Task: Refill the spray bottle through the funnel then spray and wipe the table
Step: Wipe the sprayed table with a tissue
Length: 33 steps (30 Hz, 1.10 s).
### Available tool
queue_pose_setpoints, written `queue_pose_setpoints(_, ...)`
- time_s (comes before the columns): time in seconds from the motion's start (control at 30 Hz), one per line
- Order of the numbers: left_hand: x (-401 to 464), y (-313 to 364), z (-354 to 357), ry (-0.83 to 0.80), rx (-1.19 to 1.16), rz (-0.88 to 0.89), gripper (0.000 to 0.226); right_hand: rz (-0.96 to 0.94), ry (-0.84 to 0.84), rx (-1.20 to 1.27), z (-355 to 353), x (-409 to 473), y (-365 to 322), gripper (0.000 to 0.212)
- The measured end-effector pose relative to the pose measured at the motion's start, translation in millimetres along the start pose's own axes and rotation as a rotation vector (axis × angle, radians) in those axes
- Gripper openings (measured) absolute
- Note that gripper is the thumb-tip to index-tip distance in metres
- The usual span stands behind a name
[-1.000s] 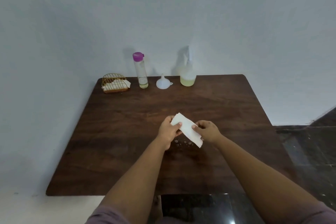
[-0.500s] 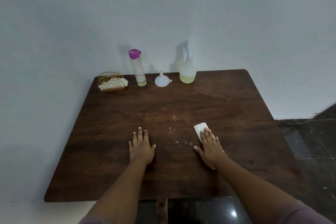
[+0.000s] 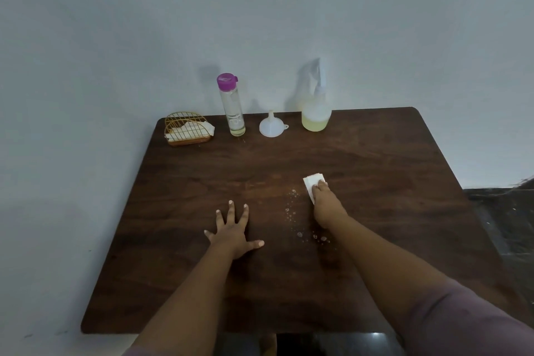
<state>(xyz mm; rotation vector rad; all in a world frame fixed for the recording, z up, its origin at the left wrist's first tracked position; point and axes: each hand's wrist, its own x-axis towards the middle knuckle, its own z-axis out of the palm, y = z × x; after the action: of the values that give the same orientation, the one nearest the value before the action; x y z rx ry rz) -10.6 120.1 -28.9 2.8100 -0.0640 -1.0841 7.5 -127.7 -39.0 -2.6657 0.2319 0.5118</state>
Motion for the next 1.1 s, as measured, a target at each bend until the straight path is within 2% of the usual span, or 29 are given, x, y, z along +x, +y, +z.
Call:
queue_pose_setpoints(0.07,3.5,1.2,-8.8,-0.067,0.017,0.009,0.119,-0.052,-0.009,-0.075,-4.8,7.9,-3.6,0.051)
queue_pose_setpoints(0.17,7.0,3.1,-17.0,-0.126,0.031,0.012,0.127,-0.234,-0.021,-0.212,-0.5,10.8,-26.2,0.049)
queue_pose_setpoints(0.37,8.6,5.4,-20.9,-0.139,0.026,0.003,0.129,-0.515,-0.077,-0.405,43.1,-30.0,-76.1,0.054)
queue_pose_setpoints(0.5,5.3,4.7,-18.9,-0.105,0.018,0.006,0.129,-0.678,-0.08,-0.545,48.5,-60.1,-66.2,0.04)
queue_pose_setpoints(0.6,2.5,6.9,-17.7,-0.073,0.014,-0.001,0.129,-0.747,0.014,-0.673,32.3,-67.1,-39.3,0.032)
queue_pose_setpoints(0.67,-0.8,9.1,-15.8,-0.037,0.034,-0.012,0.127,-0.631,0.1,-0.641,22.7,-65.8,-17.6,0.022)
queue_pose_setpoints(0.87,-18.9,7.7,8.0,0.119,-0.052,-0.032,0.106,0.055,0.265,-0.19,-6.4,-67.7,50.6,0.022)
queue_pose_setpoints(0.93,-27.3,6.6,21.1,0.185,-0.071,-0.053,0.1,0.207,0.307,-0.027,-7.1,-72.9,68.8,0.019)
queue_pose_setpoints(1.0,-35.9,6.0,34.8,0.218,-0.095,-0.075,0.095,0.257,0.339,0.07,-1.1,-80.3,75.5,0.02)
queue_pose_setpoints(1.1,-45.7,5.9,50.0,0.217,-0.128,-0.079,0.096,0.112,0.42,-0.079,12.6,-90.2,64.0,0.035)
